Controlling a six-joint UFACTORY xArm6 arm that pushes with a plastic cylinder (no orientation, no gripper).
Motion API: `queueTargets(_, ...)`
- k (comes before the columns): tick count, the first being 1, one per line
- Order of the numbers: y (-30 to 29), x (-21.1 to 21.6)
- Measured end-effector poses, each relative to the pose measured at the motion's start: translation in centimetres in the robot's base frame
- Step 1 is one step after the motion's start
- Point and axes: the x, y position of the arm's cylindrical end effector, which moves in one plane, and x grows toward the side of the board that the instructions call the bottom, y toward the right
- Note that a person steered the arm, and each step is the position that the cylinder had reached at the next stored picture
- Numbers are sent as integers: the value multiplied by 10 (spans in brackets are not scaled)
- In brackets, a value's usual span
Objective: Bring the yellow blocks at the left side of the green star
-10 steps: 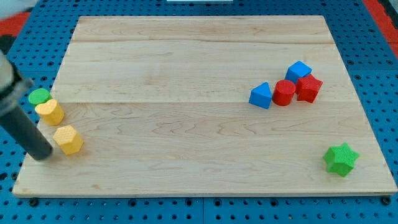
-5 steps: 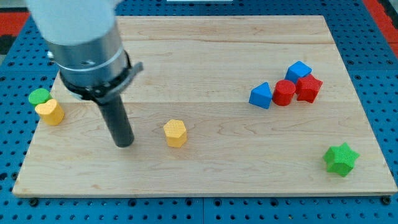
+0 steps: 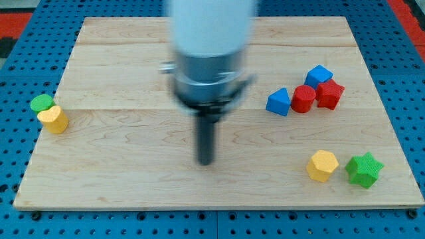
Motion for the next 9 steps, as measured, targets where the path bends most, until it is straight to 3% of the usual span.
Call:
queueTargets(1,-138,2)
queueTargets(2,-248,-23)
queueTargets(4,-245,-88)
queueTargets(5,-211,-103)
queueTargets(6,-166,-68)
queueTargets(7,-170,-80)
queueTargets(8,-220,-119)
queueTargets(9,-247,-99)
